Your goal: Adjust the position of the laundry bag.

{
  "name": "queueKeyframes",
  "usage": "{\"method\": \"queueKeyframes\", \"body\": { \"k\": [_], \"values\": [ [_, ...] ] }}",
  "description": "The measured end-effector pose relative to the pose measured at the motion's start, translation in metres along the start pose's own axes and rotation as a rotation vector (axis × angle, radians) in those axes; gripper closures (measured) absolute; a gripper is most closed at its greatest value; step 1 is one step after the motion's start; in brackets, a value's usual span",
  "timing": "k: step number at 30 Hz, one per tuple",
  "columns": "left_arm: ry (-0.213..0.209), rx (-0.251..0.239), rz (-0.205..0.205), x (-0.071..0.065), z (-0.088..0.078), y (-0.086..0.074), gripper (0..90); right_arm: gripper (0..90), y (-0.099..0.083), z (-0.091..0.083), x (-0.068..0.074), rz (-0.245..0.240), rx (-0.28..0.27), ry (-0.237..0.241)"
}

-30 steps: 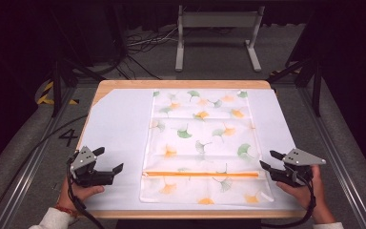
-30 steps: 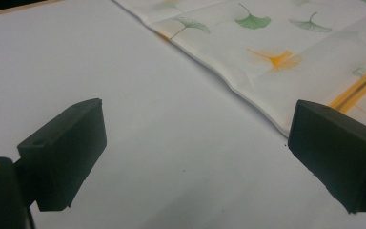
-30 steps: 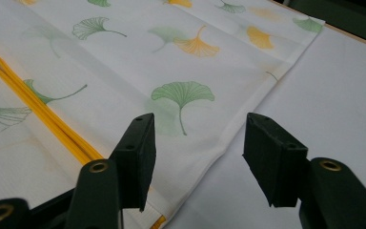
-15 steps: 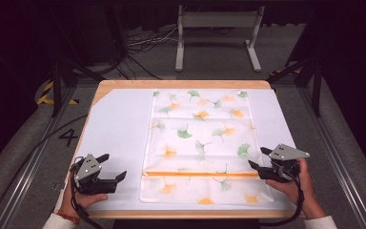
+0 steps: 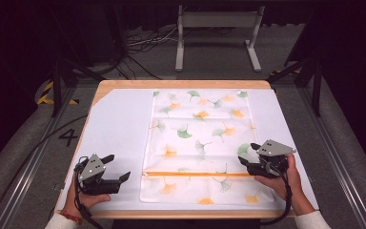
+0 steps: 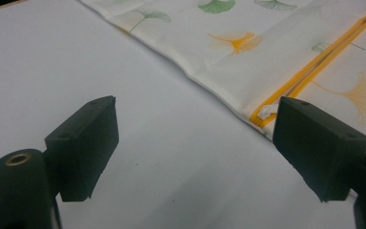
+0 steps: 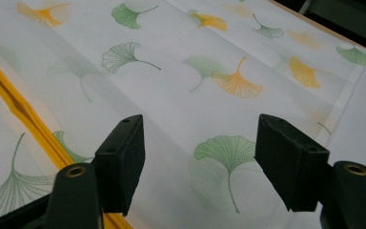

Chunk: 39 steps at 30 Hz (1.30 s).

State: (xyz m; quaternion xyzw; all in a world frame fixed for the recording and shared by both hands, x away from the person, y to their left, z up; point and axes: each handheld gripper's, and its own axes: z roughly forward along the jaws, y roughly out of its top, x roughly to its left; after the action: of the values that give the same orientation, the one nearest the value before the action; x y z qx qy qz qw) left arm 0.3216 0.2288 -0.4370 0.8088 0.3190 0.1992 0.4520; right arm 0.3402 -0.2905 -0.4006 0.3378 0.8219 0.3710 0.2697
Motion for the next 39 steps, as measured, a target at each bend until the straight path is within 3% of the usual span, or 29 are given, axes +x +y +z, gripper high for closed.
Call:
{"method": "queueKeyframes", "body": {
  "k": [3,7,9,13,17,21,23,25,27,29,31,36,38,39],
  "values": [
    [-0.011,0.008,-0.003,0.003,0.011,0.01,20.8,36.2,0.001,0.004,-0.007,0.013,0.01,-0.026],
    [-0.001,0.053,-0.004,0.01,0.029,0.017,20.9,38.4,0.003,0.011,-0.016,0.03,0.025,-0.043],
    [-0.007,0.069,-0.019,0.014,0.038,0.019,20.9,40.4,0.003,0.016,-0.022,0.053,0.025,-0.032],
    [-0.007,0.075,-0.033,0.021,0.055,0.029,22.0,47.8,0.001,0.026,-0.033,0.069,0.049,-0.043],
    [0.007,0.083,-0.054,0.025,0.072,0.039,21.5,61.5,-0.005,0.033,-0.046,0.084,0.069,-0.043],
    [0.002,0.136,-0.07,0.027,0.091,0.045,19.7,54.9,-0.015,0.04,-0.06,0.14,0.096,-0.048],
    [0.005,0.151,-0.08,0.028,0.098,0.046,19.2,48.1,-0.019,0.044,-0.066,0.148,0.116,-0.067],
    [0.003,0.166,-0.08,0.028,0.102,0.047,19.2,46.9,-0.02,0.045,-0.068,0.157,0.122,-0.071],
    [0.003,0.188,-0.075,0.028,0.11,0.048,20.9,41.8,-0.024,0.048,-0.074,0.197,0.135,-0.04],
    [-0.002,0.234,-0.061,0.027,0.118,0.048,22.7,39.4,-0.027,0.051,-0.075,0.204,0.153,-0.032],
    [-0.01,0.24,-0.057,0.028,0.12,0.048,22.3,38.0,-0.028,0.053,-0.076,0.222,0.152,-0.011],
    [-0.016,0.246,-0.069,0.029,0.121,0.048,22.0,39.7,-0.03,0.053,-0.077,0.234,0.148,-0.002],
    [-0.003,0.256,-0.08,0.029,0.12,0.05,24.6,47.2,-0.031,0.052,-0.077,0.229,0.141,0.001],
    [-0.001,0.254,-0.084,0.029,0.12,0.05,28.7,56.0,-0.031,0.051,-0.078,0.231,0.136,0.001]
  ]
}}
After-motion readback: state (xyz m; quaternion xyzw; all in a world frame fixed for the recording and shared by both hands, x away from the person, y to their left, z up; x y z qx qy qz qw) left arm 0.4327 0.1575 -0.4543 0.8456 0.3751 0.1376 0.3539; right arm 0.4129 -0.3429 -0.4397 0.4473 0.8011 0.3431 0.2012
